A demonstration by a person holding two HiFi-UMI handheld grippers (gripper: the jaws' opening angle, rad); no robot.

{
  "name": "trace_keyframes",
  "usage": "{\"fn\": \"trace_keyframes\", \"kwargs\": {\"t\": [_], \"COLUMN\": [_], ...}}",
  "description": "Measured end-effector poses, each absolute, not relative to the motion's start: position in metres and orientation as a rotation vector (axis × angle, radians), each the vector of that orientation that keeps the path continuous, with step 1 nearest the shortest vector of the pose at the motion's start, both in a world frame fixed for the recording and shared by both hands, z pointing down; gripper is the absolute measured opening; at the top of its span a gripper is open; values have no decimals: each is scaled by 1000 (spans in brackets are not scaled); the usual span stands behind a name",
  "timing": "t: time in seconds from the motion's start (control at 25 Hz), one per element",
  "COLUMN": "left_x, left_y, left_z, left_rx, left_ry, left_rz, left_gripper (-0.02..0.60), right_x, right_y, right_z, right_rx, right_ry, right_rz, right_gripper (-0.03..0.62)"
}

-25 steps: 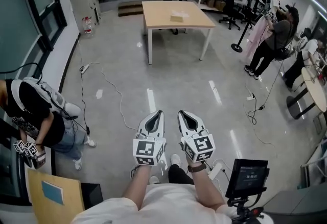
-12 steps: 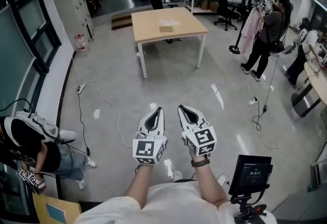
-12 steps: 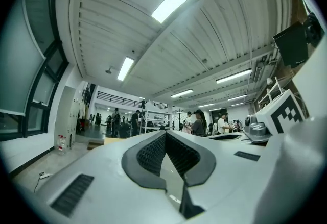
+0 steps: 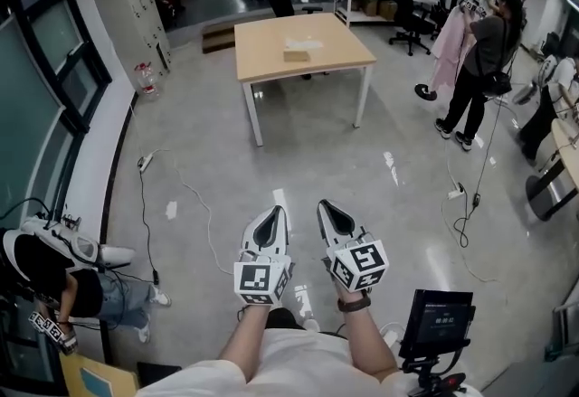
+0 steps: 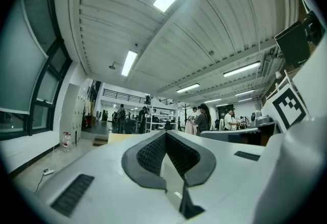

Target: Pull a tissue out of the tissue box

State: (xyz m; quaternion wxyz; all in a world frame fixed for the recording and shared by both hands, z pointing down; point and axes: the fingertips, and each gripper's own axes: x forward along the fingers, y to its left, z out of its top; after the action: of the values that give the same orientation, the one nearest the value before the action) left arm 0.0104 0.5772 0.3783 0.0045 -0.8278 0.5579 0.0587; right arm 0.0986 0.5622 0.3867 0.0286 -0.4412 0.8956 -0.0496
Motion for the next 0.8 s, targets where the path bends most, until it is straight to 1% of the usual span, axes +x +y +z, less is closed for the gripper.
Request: {"fn": "trace_keyframes", "kwargs": {"t": [0.16,0.32,0.4,0.56,0.68,0.8], "left_x": [18,17,12,-17,-37,-58], "left_y": [547,494,465,399,345,303], "left_z": [389,400,395,380,370,365], "left_rx": [-2634,-2645,-2640,-2607,-2566,-2539], "left_ry": [1758,1711,1686,1730,1705,1686], "left_rz": [183,120,150,309,259,224], "left_gripper": [-11,-11,-11,-11,-11,-11], "right_x": [78,68,65,42,21,7], "right_y": [546,497,465,406,359,309], "right_z": [397,409,409,403,391,386], "right_rx": [-1143,-1214,-1254,-1244,-1268,-1363], "right_ry": [2850,2875,2871,2950,2963,2927], "right_rz": [-195,-158,-142,-63,60,95], "right_gripper": [11,11,11,11,3,3]}}
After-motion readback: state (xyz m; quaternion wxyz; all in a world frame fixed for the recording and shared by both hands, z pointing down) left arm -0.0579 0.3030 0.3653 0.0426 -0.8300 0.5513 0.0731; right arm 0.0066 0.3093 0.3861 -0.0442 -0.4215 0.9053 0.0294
